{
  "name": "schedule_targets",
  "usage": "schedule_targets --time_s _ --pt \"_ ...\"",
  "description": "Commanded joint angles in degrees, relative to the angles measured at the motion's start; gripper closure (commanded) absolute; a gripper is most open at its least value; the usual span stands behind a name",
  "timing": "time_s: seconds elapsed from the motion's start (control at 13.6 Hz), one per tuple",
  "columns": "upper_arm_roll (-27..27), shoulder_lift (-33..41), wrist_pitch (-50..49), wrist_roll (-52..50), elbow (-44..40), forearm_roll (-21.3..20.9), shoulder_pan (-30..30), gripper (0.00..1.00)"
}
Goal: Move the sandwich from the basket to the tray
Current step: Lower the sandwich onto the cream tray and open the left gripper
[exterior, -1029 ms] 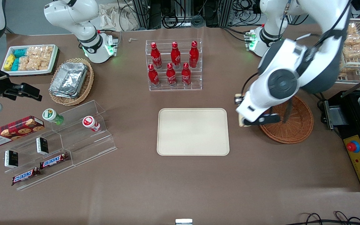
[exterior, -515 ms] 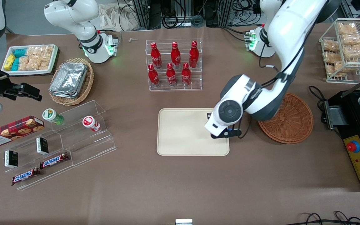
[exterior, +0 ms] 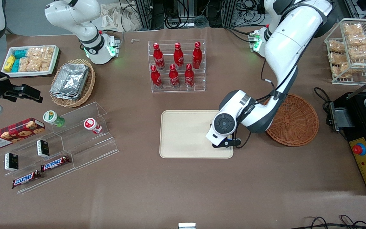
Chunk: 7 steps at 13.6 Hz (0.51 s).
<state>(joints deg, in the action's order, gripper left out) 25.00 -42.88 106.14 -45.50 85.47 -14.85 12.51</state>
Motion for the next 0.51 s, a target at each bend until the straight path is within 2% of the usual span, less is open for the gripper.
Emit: schedule_targets --time_s 0.0,0.07,0.44 --pt "-0.04 -0.80 -0.14 -1.43 -2.06 -1.41 0.58 0.33" --pt "-0.04 -0.80 -0.14 -1.43 -2.06 -1.41 0.49 0.00" --pt "-0.39 2.61 -1.72 -5.03 -2.23 -1.41 -0.21 0.00"
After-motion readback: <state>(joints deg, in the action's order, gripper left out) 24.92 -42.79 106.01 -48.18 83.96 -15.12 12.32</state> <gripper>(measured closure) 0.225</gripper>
